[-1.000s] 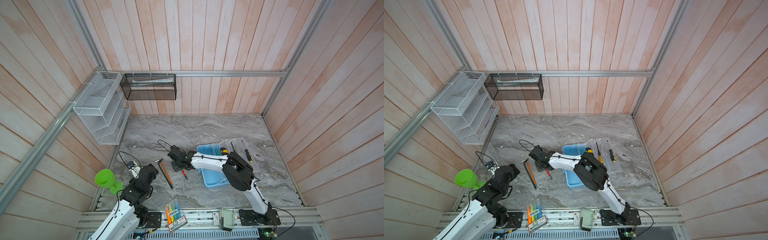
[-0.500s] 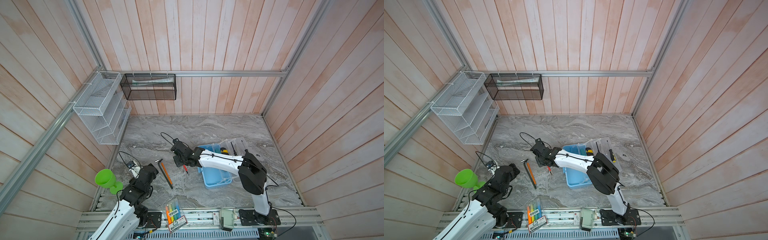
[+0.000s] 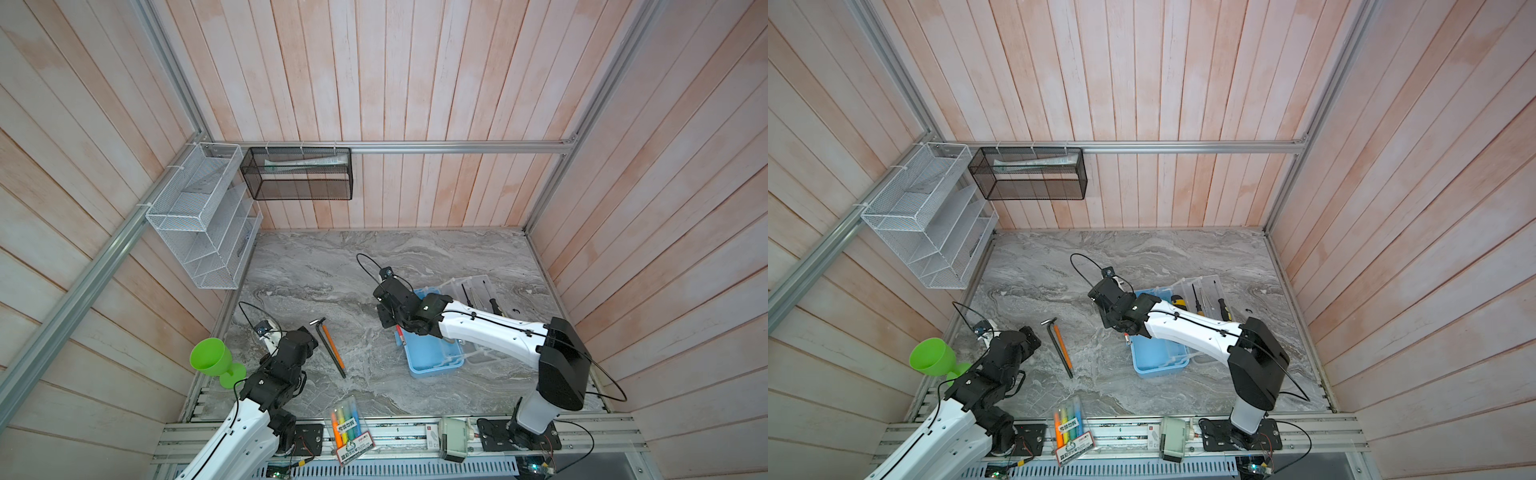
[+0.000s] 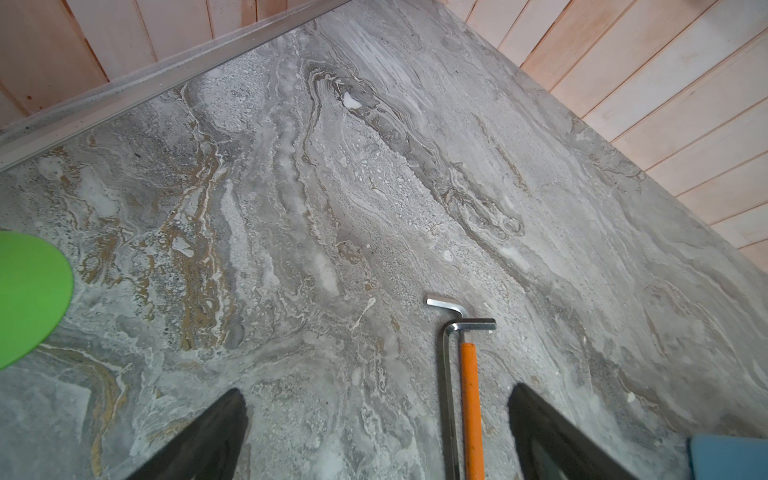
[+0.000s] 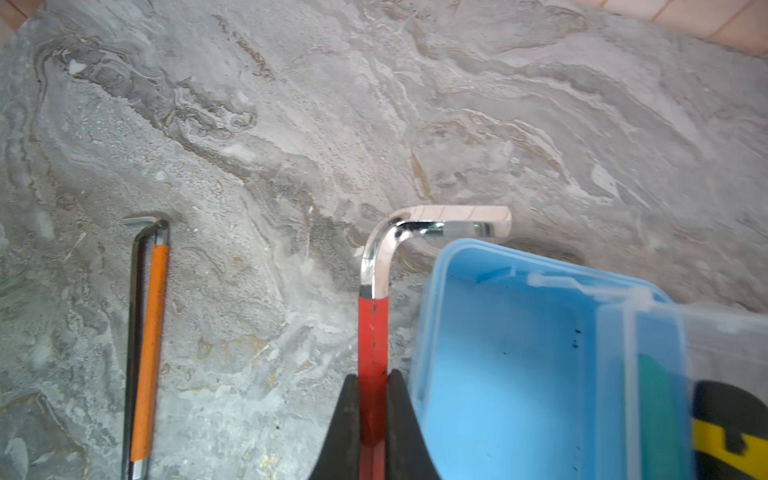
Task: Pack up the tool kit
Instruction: 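Lift the red hex key and carry it over the blue box, then lower the red hex key into the box, release, and raise the right gripper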
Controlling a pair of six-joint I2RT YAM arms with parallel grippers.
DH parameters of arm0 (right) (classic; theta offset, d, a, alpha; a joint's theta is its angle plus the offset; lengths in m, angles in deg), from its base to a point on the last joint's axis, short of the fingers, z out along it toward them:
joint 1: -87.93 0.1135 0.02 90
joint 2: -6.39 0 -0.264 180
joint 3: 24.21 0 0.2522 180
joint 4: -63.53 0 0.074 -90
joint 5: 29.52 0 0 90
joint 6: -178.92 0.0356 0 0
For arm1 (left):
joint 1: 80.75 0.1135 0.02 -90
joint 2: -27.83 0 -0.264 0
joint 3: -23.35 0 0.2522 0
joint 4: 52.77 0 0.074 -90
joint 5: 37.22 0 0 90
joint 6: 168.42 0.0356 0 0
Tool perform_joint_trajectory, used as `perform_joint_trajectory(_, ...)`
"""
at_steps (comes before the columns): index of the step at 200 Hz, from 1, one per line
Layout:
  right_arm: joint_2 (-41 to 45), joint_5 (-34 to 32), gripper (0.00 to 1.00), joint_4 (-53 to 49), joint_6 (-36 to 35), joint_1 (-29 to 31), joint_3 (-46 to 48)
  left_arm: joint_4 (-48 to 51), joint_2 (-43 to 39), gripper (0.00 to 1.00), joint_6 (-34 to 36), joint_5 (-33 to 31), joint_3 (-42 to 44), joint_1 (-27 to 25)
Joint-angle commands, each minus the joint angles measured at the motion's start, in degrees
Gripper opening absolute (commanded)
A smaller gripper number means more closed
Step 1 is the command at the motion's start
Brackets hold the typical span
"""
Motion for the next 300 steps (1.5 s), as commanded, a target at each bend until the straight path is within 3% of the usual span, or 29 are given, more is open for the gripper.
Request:
perform_joint_trajectory(1,3.92,-3.72,0.0,-0.44,1.63,-1.08,3.97,-1.15,0.42,1.0,1.43,0.71,0.82,0.33)
perform_joint_trajectory(41,7.81,-2.76,0.0,1.91,1.8,-3.22,10.92,-1.13,0.46,1.0,1.35,0.7,0.81,0.33)
perform_joint_trajectory(105,4.13,1.55,0.0,8.06,1.02,-3.24,14.48,-1.31,0.59,1.0,1.57,0.92,0.83,0.31)
perform_joint_trajectory(276,-5.94,2.31,0.0,10.23,-0.13,-5.26,14.21,-1.17,0.19,1.0,1.52,0.96,0.95,0.32)
perform_joint_trajectory(300,-6.71,2.22,0.06,10.05,-0.39,-5.35,13.6,-1.22,0.19,1.0,1.52,0.97,0.92,0.32)
